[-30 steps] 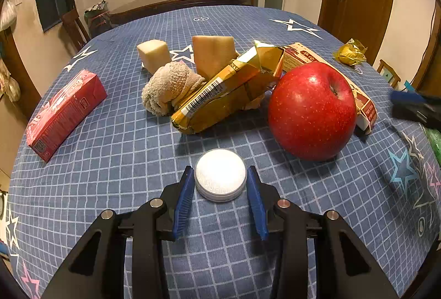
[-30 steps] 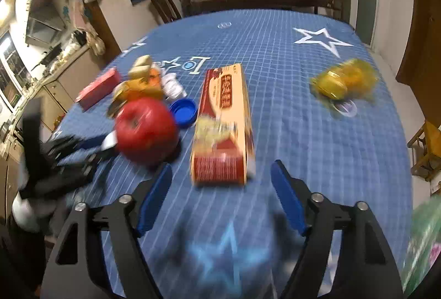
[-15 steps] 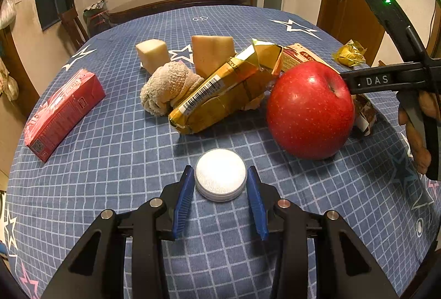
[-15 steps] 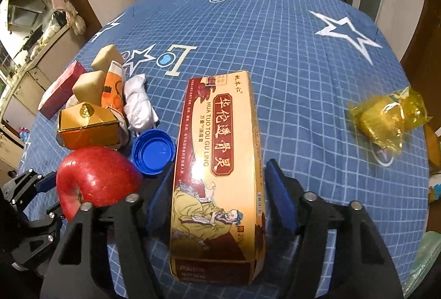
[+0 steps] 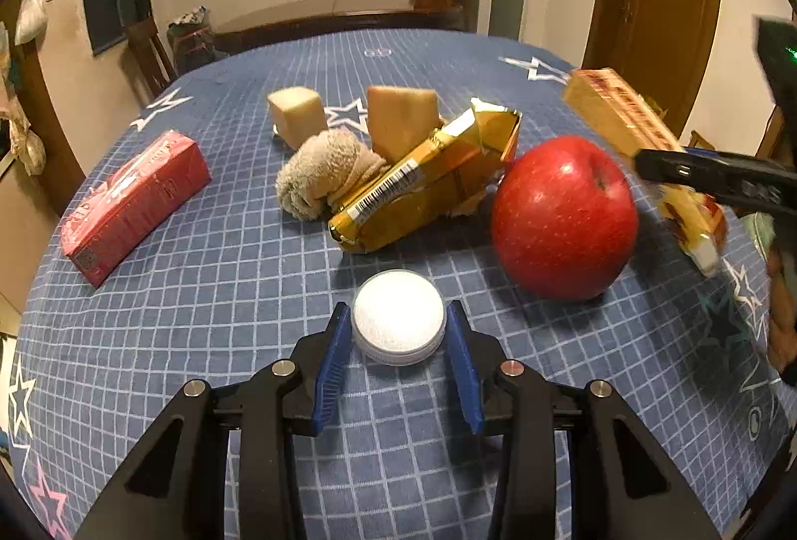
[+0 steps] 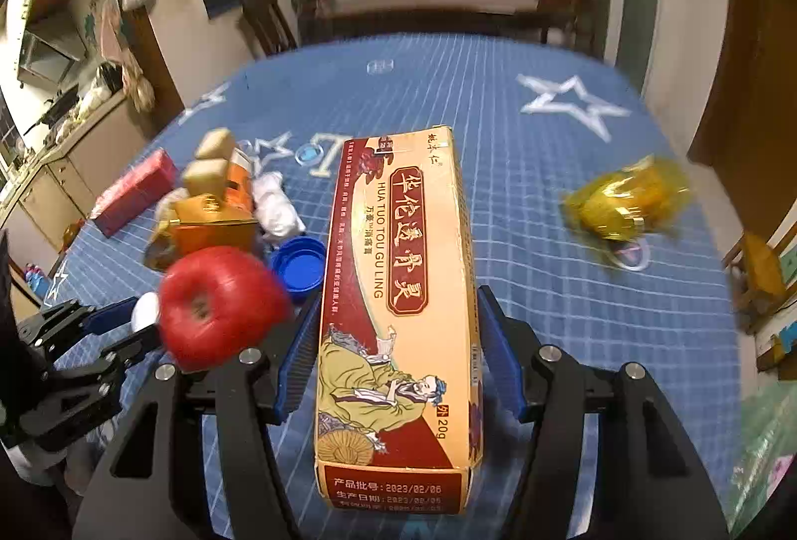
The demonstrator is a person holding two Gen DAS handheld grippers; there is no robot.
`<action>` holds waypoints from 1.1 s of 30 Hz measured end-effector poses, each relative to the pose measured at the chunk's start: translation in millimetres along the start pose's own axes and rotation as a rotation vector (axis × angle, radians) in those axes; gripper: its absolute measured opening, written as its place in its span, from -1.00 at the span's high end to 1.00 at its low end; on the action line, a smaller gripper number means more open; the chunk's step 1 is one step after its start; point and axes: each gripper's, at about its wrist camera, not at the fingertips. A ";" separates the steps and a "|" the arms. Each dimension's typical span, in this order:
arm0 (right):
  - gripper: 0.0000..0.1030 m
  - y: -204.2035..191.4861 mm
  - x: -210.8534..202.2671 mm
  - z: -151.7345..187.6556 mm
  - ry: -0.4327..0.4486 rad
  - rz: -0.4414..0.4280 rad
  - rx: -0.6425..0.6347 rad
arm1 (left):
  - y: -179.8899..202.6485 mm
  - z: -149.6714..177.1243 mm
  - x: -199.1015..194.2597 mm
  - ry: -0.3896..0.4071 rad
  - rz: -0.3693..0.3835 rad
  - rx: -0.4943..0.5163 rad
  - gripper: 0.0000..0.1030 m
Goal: Collect trash
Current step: 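Carry the white lid and yellow-brown box with both grippers over the bin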
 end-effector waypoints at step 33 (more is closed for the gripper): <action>-0.12 111.9 -246.8 83.3 0.399 0.354 0.136 | 282.4 -61.7 -126.1 0.389 0.415 0.171 0.21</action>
Point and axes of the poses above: each gripper's, at about its wrist camera, not at the fingertips, and x roughly the way its jaws point, y to its right, z to its underside, and after that the axes turned 4 degrees about y, right-handed
